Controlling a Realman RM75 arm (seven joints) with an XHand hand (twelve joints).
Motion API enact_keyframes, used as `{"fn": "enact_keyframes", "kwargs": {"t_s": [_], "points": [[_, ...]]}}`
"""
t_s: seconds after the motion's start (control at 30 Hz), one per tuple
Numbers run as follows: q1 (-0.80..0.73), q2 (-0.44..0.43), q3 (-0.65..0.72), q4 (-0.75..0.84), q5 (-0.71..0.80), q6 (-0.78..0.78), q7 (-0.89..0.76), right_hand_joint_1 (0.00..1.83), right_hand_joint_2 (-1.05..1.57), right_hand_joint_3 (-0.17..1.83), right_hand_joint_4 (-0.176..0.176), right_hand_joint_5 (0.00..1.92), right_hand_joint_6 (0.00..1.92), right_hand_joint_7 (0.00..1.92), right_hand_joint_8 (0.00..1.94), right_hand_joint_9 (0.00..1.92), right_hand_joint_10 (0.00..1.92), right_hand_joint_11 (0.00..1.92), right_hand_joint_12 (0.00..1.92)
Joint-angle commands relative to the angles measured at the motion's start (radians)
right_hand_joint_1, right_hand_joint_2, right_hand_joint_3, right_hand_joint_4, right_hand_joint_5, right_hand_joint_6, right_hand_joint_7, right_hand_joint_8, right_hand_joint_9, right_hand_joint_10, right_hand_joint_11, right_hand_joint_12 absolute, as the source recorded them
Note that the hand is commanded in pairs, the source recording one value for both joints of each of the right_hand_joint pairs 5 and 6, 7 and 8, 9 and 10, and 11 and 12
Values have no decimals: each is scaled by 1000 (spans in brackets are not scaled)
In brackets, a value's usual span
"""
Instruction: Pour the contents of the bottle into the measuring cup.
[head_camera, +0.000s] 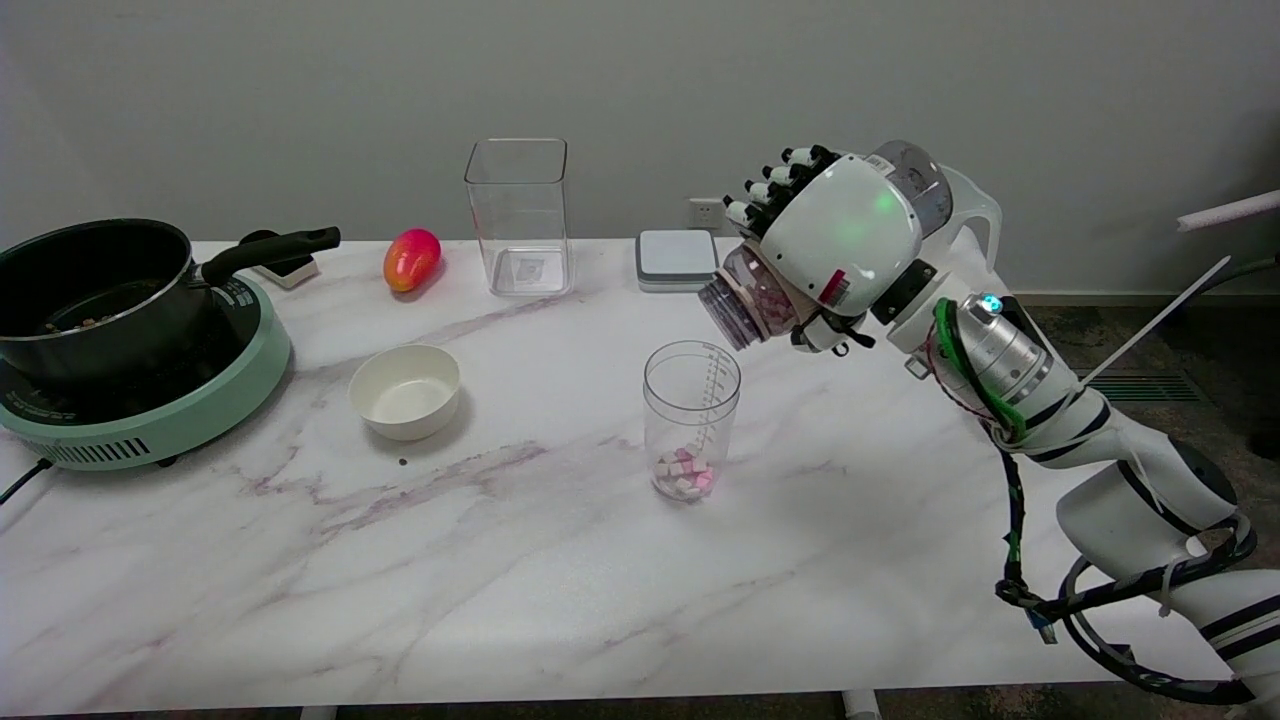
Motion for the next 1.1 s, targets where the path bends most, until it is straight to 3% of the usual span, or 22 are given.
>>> {"fn": "enact_keyframes", "kwargs": {"t_s": [0.03,1.1], "points": [[0,0,-22,-1,-3,12,-96,1335,1305,289,0,1840,1840,1798,1798,1355,1355,1269,1269],[-5,-1,-32,18,-51,12,-130,1316,1333,286,0,1840,1840,1803,1803,1360,1360,1270,1270]]}}
